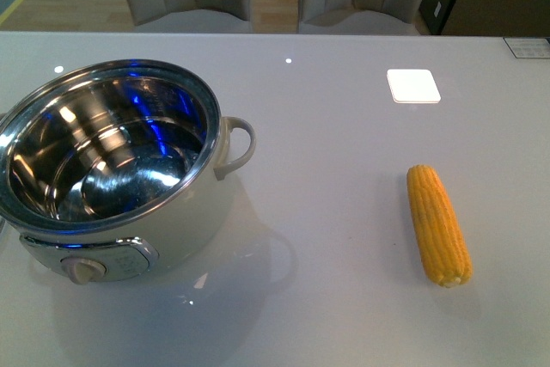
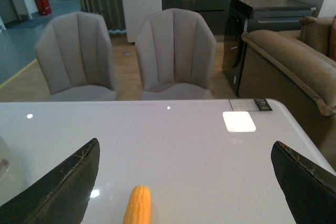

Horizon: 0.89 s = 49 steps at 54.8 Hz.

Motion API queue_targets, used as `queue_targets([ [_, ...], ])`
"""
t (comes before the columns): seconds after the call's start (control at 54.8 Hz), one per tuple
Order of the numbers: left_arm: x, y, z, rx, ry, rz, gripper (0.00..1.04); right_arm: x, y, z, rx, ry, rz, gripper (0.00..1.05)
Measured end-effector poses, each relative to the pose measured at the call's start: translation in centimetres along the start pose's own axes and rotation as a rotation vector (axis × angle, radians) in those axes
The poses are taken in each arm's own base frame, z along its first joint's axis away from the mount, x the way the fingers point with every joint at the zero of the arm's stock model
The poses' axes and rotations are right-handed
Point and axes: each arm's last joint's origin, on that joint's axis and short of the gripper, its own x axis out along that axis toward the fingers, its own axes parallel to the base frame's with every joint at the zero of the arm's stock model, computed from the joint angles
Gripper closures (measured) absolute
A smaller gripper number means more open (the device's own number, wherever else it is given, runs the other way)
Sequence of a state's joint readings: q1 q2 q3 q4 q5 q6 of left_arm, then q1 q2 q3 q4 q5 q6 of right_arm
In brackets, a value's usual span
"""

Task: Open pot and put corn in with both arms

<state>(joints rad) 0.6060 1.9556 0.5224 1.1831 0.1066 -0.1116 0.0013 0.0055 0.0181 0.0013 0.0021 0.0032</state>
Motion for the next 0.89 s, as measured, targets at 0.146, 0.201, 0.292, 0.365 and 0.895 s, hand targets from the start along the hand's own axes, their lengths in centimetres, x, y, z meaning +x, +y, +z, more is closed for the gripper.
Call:
queue_targets([
  [0.146,-4.8,-1.4,4.1,-0.039,-0.040,-0.082,0.07,0.0,0.0,0.0,0.000,0.000,0.000,0.09],
  [0.201,-6.1,-1.7,5.0,-0.040,-0.053,-0.100,0.07,0.0,0.0,0.0,0.000,0.000,0.000,0.09],
  [0.292,-8.7,-2.3,6.5,-0.050,-0.067,-0.131,0.07,0.0,0.0,0.0,0.000,0.000,0.000,0.09],
  [0.365,-10.4,-2.6,7.3,-0.055,-0.076,-0.145,0.07,0.0,0.0,0.0,0.000,0.000,0.000,0.09],
  [0.895,-19.9,-6.8,5.2,0.167,-0.185,-0.482,0.54,0.0,0.0,0.0,0.000,0.000,0.001,0.09],
])
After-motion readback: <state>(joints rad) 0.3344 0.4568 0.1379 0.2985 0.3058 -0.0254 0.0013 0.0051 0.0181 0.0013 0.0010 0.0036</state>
